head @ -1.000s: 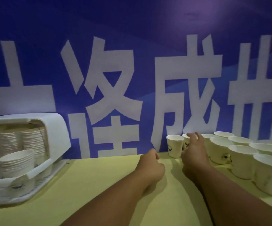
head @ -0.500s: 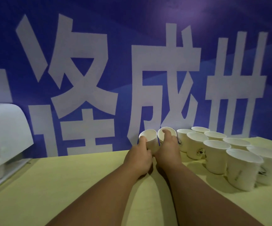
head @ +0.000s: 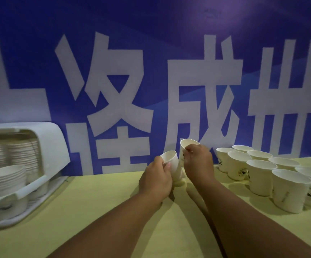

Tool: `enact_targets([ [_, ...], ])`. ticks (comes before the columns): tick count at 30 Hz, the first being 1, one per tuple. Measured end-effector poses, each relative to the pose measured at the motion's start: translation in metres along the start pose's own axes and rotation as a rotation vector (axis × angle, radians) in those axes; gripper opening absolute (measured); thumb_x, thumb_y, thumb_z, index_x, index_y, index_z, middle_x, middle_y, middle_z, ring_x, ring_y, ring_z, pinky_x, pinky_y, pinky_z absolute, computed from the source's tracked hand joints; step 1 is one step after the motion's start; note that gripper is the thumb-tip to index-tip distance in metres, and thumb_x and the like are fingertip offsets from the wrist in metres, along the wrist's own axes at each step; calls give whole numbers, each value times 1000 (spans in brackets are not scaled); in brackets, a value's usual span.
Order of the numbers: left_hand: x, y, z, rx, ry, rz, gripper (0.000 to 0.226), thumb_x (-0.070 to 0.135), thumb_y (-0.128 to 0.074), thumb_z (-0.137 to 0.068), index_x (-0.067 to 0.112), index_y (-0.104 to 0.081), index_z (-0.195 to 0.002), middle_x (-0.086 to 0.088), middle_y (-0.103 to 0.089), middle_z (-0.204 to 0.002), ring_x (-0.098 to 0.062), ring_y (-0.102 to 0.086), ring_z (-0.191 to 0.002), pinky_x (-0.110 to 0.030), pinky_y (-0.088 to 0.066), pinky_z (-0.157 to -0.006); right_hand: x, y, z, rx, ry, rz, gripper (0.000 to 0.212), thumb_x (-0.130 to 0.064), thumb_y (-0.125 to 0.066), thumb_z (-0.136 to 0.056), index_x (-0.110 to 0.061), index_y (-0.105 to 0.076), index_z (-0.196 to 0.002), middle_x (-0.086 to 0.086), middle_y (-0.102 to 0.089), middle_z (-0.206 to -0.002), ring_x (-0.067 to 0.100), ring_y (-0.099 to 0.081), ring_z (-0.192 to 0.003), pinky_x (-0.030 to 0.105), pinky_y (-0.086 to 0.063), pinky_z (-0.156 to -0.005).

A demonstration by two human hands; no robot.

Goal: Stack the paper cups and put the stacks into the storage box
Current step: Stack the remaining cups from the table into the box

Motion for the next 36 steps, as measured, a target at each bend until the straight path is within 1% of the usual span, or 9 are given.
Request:
enact_targets([
  [4, -27, 44, 11, 35, 27, -38, 20, 56, -41, -103, 36, -43, -108, 13, -55, -102, -8, -57, -84, -20, -45, -63, -39, -4, 7, -6, 94, 3, 24, -26, -61, -96, -14, -67, -116, 3, -65, -114, 8, -51, -89, 20, -42, -78],
  [7, -47, 78, 14, 46, 43, -46, 28, 59, -42, -101, 36, -45, -117, 14, -54, -107, -10, -59, -90, -20, -49, -65, -69, -10, 17, -33, 132, -28, 27, -26, -64, -94, -13, -67, -118, 4, -66, -115, 8, -49, -89, 21, -42, -77],
  [12, -69, 142, 14, 98, 18, -107, 26, 62, -41, -100, 38, -39, -111, 13, -54, -108, -11, -59, -88, -20, -48, -64, -127, -23, 40, -119, 195, -138, 25, -27, -67, -92, -15, -69, -113, 1, -65, -112, 8, -50, -91, 21, -41, -75],
  [18, -85, 217, 19, 226, -35, -133, 25, 61, -39, -102, 36, -37, -100, 12, -55, -101, -9, -57, -84, -32, -54, -68, -189, -26, 58, -159, 179, -298, 17, -29, -64, -94, -21, -68, -108, -8, -57, -100, 10, -53, -90, 14, -39, -67],
  [23, -105, 277, 29, 338, -71, -122, 31, 60, -34, -98, 31, -39, -90, 10, -58, -91, -21, -55, -80, -34, -35, -60, -236, -36, 77, -239, 177, -372, 16, -28, -63, -95, -18, -67, -107, -3, -59, -106, 13, -56, -94, 20, -50, -73],
  [26, -118, 308, 32, 384, -85, -72, 31, 60, -37, -98, 31, -44, -92, 10, -61, -90, -22, -58, -81, -35, -39, -62, -260, -40, 88, -257, 178, -429, 14, -28, -62, -95, -19, -67, -104, -3, -59, -102, 13, -58, -92, 26, -55, -78],
  [30, -138, 338, 39, 473, -122, -20, 38, 64, -34, -95, 29, -47, -100, 3, -63, -93, -21, -60, -83, -32, -44, -60, -291, -53, 101, -305, 143, -511, 3, -25, -64, -94, -22, -65, -96, -4, -58, -100, 13, -57, -89, 18, -47, -70],
  [33, -159, 357, 45, 512, -117, 13, 32, 59, -39, -99, 28, -48, -102, 0, -65, -95, -25, -64, -84, -41, -53, -63, -312, -65, 109, -331, 104, -590, 6, -20, -64, -94, -24, -63, -89, -4, -59, -101, 13, -56, -90, 17, -44, -68],
  [36, -178, 373, 45, 522, -95, -30, 34, 57, -37, -99, 26, -50, -105, -1, -65, -99, -24, -63, -87, -30, -46, -57, -335, -74, 114, -335, 68, -654, 10, -18, -65, -94, -25, -63, -87, -5, -58, -98, 11, -56, -87, 17, -45, -67],
])
Point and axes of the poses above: each hand's wrist, its own z-axis away from the middle knuckle, its own y-axis out of the back of the hand, x = y × z, the point moved 5 cm from there along -z, towards the middle knuckle
